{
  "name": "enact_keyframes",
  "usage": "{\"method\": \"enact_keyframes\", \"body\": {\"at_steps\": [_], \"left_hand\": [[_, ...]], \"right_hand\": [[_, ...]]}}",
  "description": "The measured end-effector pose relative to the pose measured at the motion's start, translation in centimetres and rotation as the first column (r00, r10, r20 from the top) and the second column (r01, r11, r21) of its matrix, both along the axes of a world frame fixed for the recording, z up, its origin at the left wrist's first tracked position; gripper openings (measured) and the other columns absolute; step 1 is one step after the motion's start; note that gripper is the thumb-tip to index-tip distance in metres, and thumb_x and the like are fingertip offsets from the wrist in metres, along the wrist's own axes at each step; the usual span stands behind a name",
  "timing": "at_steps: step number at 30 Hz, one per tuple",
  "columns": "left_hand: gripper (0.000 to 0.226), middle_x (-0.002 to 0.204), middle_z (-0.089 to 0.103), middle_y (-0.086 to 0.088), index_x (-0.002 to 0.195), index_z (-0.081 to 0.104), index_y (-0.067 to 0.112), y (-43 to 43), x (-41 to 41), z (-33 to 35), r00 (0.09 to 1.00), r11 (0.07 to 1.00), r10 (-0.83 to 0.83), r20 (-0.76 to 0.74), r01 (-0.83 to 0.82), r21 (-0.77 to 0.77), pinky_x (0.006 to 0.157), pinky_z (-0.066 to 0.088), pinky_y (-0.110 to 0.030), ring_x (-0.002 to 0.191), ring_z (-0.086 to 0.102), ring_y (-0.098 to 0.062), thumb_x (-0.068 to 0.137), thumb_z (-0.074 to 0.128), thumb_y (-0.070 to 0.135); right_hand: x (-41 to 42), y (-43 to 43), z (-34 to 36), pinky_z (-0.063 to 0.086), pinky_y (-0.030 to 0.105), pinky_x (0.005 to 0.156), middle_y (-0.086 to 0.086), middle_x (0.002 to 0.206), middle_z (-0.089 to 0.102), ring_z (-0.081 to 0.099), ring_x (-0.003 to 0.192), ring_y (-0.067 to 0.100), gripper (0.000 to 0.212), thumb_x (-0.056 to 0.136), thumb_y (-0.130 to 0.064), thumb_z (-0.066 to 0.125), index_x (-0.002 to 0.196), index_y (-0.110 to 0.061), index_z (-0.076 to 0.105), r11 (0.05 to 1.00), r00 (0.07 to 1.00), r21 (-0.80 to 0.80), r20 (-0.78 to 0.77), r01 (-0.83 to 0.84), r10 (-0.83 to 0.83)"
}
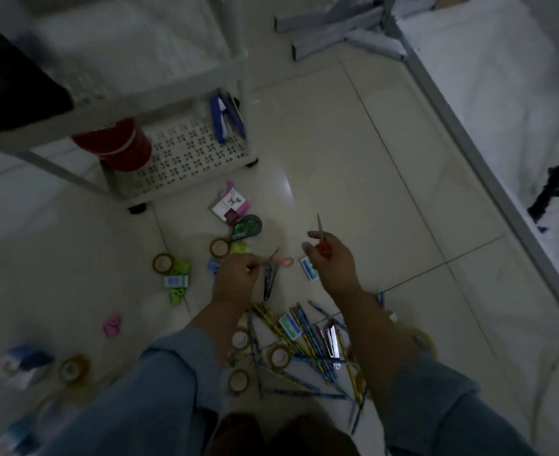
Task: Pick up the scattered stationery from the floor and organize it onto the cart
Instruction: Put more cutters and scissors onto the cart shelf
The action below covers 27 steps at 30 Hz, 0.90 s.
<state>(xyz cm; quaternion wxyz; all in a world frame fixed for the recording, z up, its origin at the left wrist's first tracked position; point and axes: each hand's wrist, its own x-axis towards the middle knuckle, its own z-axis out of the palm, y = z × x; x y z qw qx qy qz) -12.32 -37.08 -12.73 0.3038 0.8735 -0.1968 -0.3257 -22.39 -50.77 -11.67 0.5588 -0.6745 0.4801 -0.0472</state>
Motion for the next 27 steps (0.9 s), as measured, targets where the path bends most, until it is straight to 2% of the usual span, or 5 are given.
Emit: {"method": "enact_keyframes", "body": {"at_steps": [4, 7, 13, 19, 27], "left_hand": [[0.017, 0.092, 0.063, -0.011, 0.101, 0.067, -0.006, 0.9, 0.3, 9.3, 0.971, 0.989, 0.105, -0.214, -0.124, -0.079, 0.069, 0.043, -0.019, 0.080, 0.056, -0.019, 0.085, 0.062, -0.001], [0.022, 0.095, 0.065, -0.017, 0.105, 0.067, -0.005, 1.5, 1.3, 15.6, 0.923, 0.958, 0.200, -0.330, -0.254, -0.130, 0.071, 0.050, -0.022, 0.078, 0.057, -0.017, 0.084, 0.064, -0.001], [0.024, 0.092, 0.066, -0.017, 0.109, 0.063, -0.006, 2.6, 2.3, 26.3, 0.688, 0.804, 0.372, -0.623, -0.575, -0.154, 0.055, 0.054, -0.012, 0.062, 0.067, -0.009, 0.086, 0.063, 0.001], [0.025, 0.088, 0.067, -0.014, 0.110, 0.062, -0.006, 4.2, 3.2, 32.5, 0.557, 0.691, 0.385, -0.736, -0.703, -0.170, 0.054, 0.055, -0.015, 0.058, 0.070, -0.008, 0.087, 0.061, 0.003], [0.030, 0.091, 0.069, -0.011, 0.115, 0.061, 0.002, 7.1, 5.7, 35.9, 0.455, 0.622, 0.386, -0.803, -0.771, -0.138, 0.059, 0.058, -0.020, 0.071, 0.070, -0.016, 0.086, 0.063, 0.004]], "right_hand": [[2.5, 1.3, 7.7, 0.038, 0.021, 0.071, -0.002, 0.074, 0.057, 0.051, 0.076, 0.014, 0.024, 0.088, -0.020, 0.062, 0.109, -0.008, 0.066, 0.986, 0.984, 0.033, -0.057, -0.164, 0.166], [3.7, 2.1, 13.3, 0.044, 0.032, 0.073, 0.020, 0.087, 0.066, 0.054, 0.077, 0.018, 0.028, 0.089, -0.020, 0.059, 0.098, 0.005, 0.069, 0.978, 0.979, 0.109, -0.084, -0.176, 0.186], [5.3, 5.5, 23.9, 0.049, 0.031, 0.071, 0.022, 0.081, 0.065, 0.060, 0.075, 0.022, 0.028, 0.092, -0.018, 0.054, 0.089, 0.007, 0.066, 0.967, 0.980, 0.171, 0.094, -0.190, 0.176], [6.8, 8.4, 29.6, 0.056, 0.034, 0.076, 0.015, 0.089, 0.070, 0.067, 0.081, 0.026, 0.011, 0.086, -0.010, 0.063, 0.094, -0.006, 0.070, 0.976, 0.978, 0.212, 0.195, 0.038, -0.081], [9.4, 10.3, 33.7, 0.050, 0.021, 0.062, 0.010, 0.077, 0.066, 0.060, 0.067, 0.014, 0.017, 0.089, -0.020, 0.061, 0.087, -0.006, 0.071, 0.973, 0.980, 0.186, 0.166, -0.140, 0.110]]}}
